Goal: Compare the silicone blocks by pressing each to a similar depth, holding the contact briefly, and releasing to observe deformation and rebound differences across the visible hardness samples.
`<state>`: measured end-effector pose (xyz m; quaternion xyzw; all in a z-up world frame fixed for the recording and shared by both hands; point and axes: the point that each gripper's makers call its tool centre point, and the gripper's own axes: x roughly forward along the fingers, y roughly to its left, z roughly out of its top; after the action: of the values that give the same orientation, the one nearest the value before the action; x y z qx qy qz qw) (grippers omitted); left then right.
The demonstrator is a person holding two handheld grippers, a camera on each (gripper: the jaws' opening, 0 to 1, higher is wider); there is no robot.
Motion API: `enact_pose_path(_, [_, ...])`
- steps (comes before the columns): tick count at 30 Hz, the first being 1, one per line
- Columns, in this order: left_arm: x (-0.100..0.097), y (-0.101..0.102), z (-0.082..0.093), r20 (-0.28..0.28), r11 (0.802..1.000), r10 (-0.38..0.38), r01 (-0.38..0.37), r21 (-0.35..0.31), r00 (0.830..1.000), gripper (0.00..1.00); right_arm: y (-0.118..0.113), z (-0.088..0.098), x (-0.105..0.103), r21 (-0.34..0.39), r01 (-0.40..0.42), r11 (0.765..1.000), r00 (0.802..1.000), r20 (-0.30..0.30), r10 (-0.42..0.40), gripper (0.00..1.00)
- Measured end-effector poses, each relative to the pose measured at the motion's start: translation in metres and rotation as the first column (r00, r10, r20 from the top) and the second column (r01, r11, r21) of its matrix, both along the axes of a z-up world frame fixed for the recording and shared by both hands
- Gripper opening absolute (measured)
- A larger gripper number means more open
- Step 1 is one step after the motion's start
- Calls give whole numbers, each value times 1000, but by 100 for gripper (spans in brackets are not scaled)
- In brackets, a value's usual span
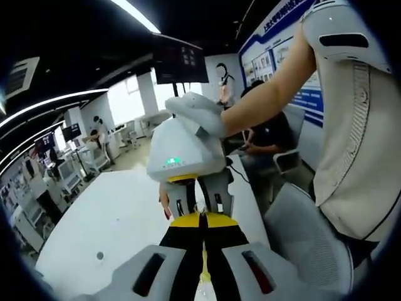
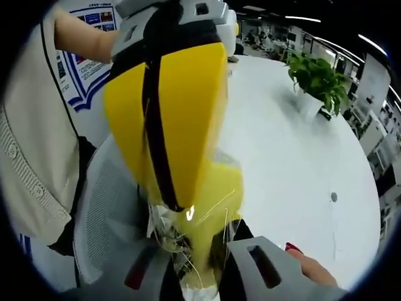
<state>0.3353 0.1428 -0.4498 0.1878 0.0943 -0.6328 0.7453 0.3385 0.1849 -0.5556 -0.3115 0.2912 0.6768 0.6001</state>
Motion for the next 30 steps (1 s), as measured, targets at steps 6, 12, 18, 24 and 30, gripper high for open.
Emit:
enact_pose_path(6, [3,3,0,1,1000,11,-11,-5,1000,0,2,2,7,8,-6,1000,999,34,5,5])
enact_pose_path(12, [4,4,0,-10,1000,18,-18,-15,1000,0,1,3,7,7,-4,1000,1000,26,3,5])
enact_pose_path(18, [6,2,0,-24,999,32,-32,-20,999,0,-2,3,10,4,-1,1000,999,37,1,5])
enact_pose_path(24, [9,1,1,-92,995,86,-90,-45,992,0,-4,4,13,8,15,1000,999,35,-16,6])
enact_pose_path(30, [16,-1,1,-109,991,108,-115,-62,988,0,-9,3,16,-5,27,1000,999,39,-27,6])
